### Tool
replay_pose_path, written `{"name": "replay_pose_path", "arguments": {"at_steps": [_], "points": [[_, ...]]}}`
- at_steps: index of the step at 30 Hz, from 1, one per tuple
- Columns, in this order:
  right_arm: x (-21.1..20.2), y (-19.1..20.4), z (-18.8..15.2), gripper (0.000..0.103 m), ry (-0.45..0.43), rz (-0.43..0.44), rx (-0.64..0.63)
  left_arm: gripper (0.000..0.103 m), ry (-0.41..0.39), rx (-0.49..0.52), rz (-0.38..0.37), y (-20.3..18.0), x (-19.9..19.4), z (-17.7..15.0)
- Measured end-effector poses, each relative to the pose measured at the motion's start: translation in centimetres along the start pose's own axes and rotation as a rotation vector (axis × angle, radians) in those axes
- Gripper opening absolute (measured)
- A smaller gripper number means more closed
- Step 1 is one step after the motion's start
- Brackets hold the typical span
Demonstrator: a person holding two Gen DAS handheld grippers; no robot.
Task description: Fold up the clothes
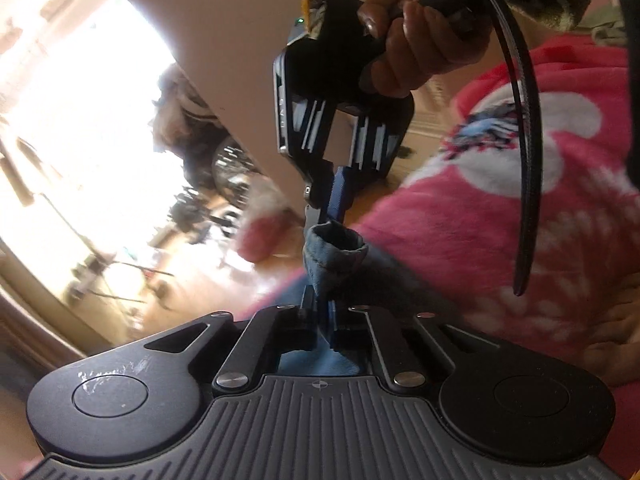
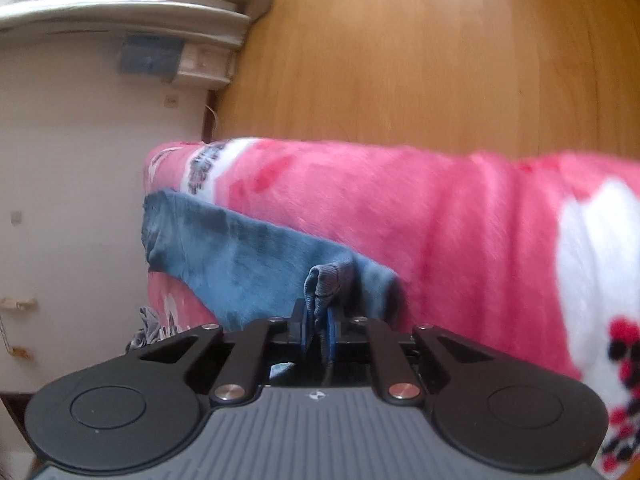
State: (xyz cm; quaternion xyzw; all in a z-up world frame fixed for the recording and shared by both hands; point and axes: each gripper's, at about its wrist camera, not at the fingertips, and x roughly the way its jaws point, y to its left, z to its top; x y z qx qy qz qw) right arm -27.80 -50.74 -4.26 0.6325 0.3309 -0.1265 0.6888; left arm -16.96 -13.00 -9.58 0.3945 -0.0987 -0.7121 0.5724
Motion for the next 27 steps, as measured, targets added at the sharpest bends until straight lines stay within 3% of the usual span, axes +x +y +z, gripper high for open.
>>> {"name": "replay_pose_path", "arguments": {"at_steps": [3,5,10,19,22,27], "points": [[-0.2,1.9,0.3,0.008,-0.04,0.078,-0.108,0.003,-0.025,0.043,0.064,0.4,-0.6,-0.1],[0.0,2.4,0.2,0.008,-0.046,0.08,-0.173,0.003,-0.019,0.101,0.048,-0.5,-0.5,-0.4],[1.2,0.3,-0.3,0.008,-0.001,0.004,-0.211,0.003,-0.011,0.211,-0.03,-3.4,0.1,-0.9],[1.3,-0.9,-1.7,0.007,-0.006,-0.102,-0.328,0.003,0.016,0.278,-0.095,-5.6,1.5,-1.0],[1.5,-0.6,-2.2,0.006,-0.017,-0.134,-0.385,0.005,0.033,0.262,-0.099,-5.3,1.4,-1.3],[1.8,0.0,-3.0,0.006,-0.035,-0.185,-0.475,0.007,0.054,0.146,-0.119,-4.1,0.2,-0.8]]}}
